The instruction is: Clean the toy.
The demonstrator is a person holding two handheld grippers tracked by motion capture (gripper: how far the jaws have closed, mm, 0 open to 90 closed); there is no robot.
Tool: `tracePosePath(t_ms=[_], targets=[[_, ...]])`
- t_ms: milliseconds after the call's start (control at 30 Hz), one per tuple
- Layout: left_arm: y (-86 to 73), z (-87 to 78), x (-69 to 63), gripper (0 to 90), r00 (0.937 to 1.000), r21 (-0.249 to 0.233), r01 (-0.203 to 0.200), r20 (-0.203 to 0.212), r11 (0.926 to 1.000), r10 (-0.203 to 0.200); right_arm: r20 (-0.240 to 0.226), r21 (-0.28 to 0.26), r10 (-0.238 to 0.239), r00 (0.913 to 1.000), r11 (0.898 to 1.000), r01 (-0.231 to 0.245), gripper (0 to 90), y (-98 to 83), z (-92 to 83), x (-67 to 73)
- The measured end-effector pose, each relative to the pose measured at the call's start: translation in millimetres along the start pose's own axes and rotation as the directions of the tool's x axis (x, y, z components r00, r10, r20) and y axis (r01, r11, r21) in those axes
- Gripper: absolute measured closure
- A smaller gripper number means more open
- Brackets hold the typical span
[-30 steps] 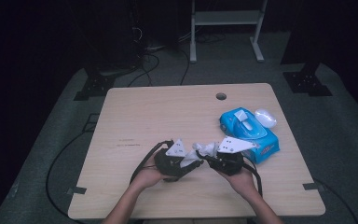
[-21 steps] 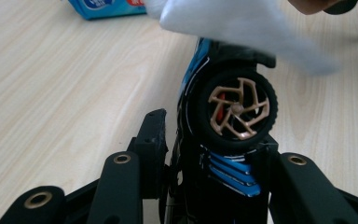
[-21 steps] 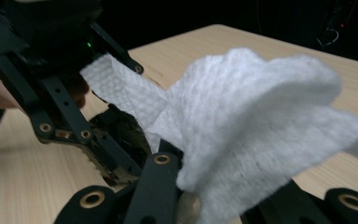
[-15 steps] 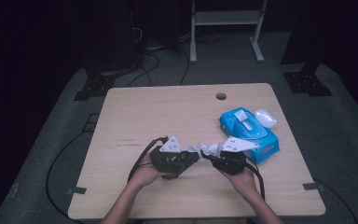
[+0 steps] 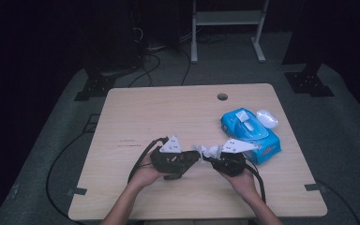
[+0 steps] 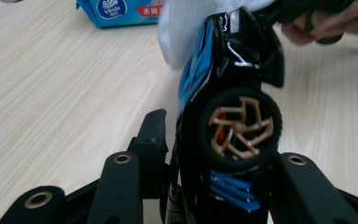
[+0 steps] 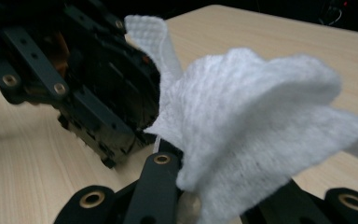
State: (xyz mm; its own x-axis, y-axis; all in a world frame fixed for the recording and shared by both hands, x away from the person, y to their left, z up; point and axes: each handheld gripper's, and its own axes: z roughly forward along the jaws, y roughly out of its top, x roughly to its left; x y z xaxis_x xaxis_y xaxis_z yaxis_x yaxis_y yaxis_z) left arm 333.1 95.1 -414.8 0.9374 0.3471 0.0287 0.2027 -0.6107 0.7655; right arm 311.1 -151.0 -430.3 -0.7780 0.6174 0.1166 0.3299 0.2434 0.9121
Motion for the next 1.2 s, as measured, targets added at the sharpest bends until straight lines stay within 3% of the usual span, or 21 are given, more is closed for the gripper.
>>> tracePosePath(t_ms=[100,233,333,433,567,633,733,867,1033,1200], targets=[[0.5,1.8,-1.0,58.6,1.0,-0.002,0.007,0.001,1.0,-0.007,-0.003,-0.035,-0.004,1.0,0.999,0.004,80.1,5.8,-5.6,0.7],[1.2,2.8,-2.1,58.6,1.0,-0.002,0.005,0.004,1.0,-0.005,0.004,0.002,0.003,1.0,1.0,-0.003,80.1,-1.3,-1.7,-1.4],[1.3,2.4,-2.1,58.6,1.0,-0.003,0.002,0.003,1.0,-0.002,0.004,-0.004,0.0,1.0,1.0,0.0,80.1,-0.4,-2.1,-0.6],[1.6,3.1,-2.1,58.6,1.0,-0.004,0.0,0.005,1.0,0.0,-0.009,-0.056,-0.009,0.9999,0.998,0.008,80.1,9.1,-9.6,3.0],[1.4,3.2,-2.1,58.6,1.0,0.001,-0.001,0.0,1.0,0.001,-0.004,-0.048,-0.01,0.9999,0.999,0.01,80.1,6.8,-8.5,2.9],[1.0,1.8,-1.1,58.7,1.0,-0.004,0.003,0.002,1.0,-0.003,0.001,-0.015,-0.001,1.0,1.0,0.001,80.1,1.5,-4.7,0.7],[1.4,1.9,-1.5,58.7,1.0,-0.004,-0.001,-0.002,1.0,0.001,0.001,-0.015,0.0,1.0,1.0,0.0,80.1,1.8,-4.4,1.2],[2.2,1.6,-1.2,58.7,1.0,-0.011,0.006,0.005,0.9999,-0.006,-0.01,-0.056,-0.005,0.9999,0.998,0.005,80.1,9.7,-9.7,3.6],[1.6,0.8,-0.6,58.7,1.0,-0.013,0.007,0.0,0.9999,-0.007,-0.001,-0.013,0.004,1.0,1.0,-0.004,80.1,2.1,-3.8,0.3],[2.5,1.0,-1.8,58.8,0.9999,-0.013,-0.003,-0.012,0.9999,0.003,-0.002,-0.022,0.005,1.0,1.0,-0.005,80.1,5.4,-4.8,1.7]])
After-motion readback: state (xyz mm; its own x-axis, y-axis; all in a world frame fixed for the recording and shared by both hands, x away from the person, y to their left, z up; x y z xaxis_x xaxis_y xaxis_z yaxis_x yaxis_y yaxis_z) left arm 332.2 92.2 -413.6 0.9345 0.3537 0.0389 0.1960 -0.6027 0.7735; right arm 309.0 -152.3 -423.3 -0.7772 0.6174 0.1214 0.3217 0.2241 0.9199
